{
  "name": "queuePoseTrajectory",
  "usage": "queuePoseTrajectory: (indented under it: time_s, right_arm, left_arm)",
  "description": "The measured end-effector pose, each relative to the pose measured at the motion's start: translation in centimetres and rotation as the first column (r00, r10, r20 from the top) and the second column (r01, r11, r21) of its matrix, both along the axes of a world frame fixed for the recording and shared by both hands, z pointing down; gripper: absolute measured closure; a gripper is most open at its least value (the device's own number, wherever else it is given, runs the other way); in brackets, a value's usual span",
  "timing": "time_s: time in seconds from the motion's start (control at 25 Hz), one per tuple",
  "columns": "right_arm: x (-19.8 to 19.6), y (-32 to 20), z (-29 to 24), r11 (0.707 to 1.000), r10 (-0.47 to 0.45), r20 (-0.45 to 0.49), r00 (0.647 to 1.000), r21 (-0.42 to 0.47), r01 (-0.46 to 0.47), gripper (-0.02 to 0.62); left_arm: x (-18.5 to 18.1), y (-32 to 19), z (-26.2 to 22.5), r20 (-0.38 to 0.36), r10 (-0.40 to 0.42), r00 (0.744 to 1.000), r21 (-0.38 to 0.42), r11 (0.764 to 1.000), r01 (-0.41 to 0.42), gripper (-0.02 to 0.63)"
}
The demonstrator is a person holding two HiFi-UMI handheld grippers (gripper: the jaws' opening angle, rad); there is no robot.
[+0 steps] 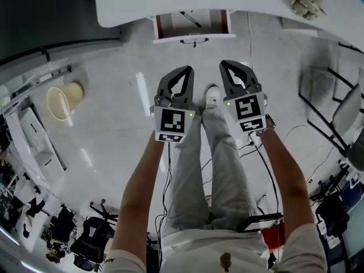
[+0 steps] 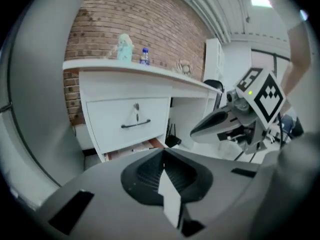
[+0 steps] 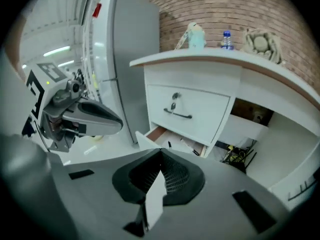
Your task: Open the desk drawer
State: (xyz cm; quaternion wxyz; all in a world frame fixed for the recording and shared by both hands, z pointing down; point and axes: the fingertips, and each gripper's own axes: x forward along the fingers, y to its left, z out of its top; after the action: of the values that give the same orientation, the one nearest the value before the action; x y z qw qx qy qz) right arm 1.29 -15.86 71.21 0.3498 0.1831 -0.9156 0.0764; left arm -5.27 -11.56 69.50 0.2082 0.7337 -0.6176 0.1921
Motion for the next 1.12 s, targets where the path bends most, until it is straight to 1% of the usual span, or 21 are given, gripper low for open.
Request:
queuePoseTrajectory:
  time_s: [0.08,0.16,0.28,0.4,0.56,0.72,0.88,1.0,1.12]
  right_arm:
    - [0.1,-0.7,-3.8,0.999,0.044,0.059,0.997,-0.027,-0.042,0.569]
    - [-0.2,-1.2,-7.9,0.997,0.066,0.121,0.991,-0.035,-0.062,0.569]
    - [-1.1,-2.3,-14.5,0.998,0.063,0.218,0.974,0.0,-0.065,0.569]
    - [-1.2,-2.2,-21.0,0.997,0.058,0.283,0.957,0.038,-0.072,0.569]
    - [-0.5,-0.9,-28.9,0.994,0.072,0.35,0.934,0.049,-0.095,0.569]
    - [0.3,0.2,-35.0,0.993,0.075,0.403,0.912,0.055,-0.105,0.569]
    - [2.0,1.5,-40.8,0.988,0.103,0.455,0.885,0.052,-0.142,0.569]
    - [3.2,1.2,-45.1,0.982,0.118,0.501,0.858,0.069,-0.176,0.569]
    - [5.2,2.4,-48.7,0.977,0.129,0.518,0.846,0.079,-0.197,0.569]
  left_arm:
    - [-0.6,-0.3,-4.4,-0.058,-0.025,0.998,0.055,0.998,0.028,0.598]
    - [-1.5,-0.4,-8.8,-0.099,-0.04,0.994,0.116,0.992,0.052,0.598]
    - [-3.5,-0.8,-15.4,-0.114,-0.064,0.991,0.223,0.971,0.088,0.598]
    - [-5.0,-0.2,-21.5,-0.119,-0.1,0.988,0.29,0.948,0.131,0.598]
    - [-6.3,2.1,-28.7,-0.13,-0.142,0.981,0.318,0.931,0.177,0.598]
    - [-7.1,3.9,-35.1,-0.148,-0.146,0.978,0.359,0.914,0.19,0.598]
    - [-7.1,6.6,-40.4,-0.161,-0.151,0.975,0.384,0.901,0.203,0.598]
    - [-7.6,7.6,-44.0,-0.165,-0.157,0.974,0.418,0.883,0.213,0.598]
    - [-7.6,9.9,-47.0,-0.191,-0.186,0.964,0.413,0.875,0.251,0.598]
